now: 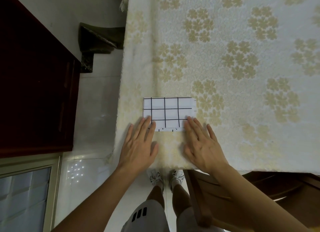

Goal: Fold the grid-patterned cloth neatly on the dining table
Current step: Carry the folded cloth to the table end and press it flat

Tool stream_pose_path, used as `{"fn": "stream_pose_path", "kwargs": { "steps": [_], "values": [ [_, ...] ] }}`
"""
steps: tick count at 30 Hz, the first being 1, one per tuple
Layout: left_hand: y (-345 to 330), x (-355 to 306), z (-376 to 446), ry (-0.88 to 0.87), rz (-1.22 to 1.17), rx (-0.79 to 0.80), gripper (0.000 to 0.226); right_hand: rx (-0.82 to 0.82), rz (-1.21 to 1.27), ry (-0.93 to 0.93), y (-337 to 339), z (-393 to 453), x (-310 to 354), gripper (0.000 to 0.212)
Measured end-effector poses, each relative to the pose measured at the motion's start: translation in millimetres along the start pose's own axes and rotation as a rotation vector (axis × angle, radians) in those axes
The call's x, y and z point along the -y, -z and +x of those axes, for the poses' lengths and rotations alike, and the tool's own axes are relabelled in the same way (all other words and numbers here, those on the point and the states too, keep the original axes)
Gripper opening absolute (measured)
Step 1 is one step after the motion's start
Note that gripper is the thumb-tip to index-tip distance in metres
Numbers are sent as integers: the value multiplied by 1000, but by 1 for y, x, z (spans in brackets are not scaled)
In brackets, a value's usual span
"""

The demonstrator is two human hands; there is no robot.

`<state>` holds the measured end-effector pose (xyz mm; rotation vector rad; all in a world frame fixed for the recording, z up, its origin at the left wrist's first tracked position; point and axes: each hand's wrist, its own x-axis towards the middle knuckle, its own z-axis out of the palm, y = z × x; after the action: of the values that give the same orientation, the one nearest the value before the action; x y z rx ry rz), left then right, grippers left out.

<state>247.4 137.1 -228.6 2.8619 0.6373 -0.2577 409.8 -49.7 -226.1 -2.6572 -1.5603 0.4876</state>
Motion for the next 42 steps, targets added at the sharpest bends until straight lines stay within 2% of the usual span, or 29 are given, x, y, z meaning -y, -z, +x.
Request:
{"fn": "stream_pose_path", "kwargs": {
  "steps": [6,19,26,42],
  "values": [
    [-13,-4,-12,39,-2,66,70,56,9,-54,-6,3,7,72],
    [-8,-12,-37,50,-24,61,67,58,22,-77,1,-27,20,71],
    [-20,-18,-43,84,-20,126,74,152,33,-86,-11,-32,27,81],
    [-18,-23,-31,108,-48,96,75,140,42,-99,-11,-22,25,81]
  ]
}}
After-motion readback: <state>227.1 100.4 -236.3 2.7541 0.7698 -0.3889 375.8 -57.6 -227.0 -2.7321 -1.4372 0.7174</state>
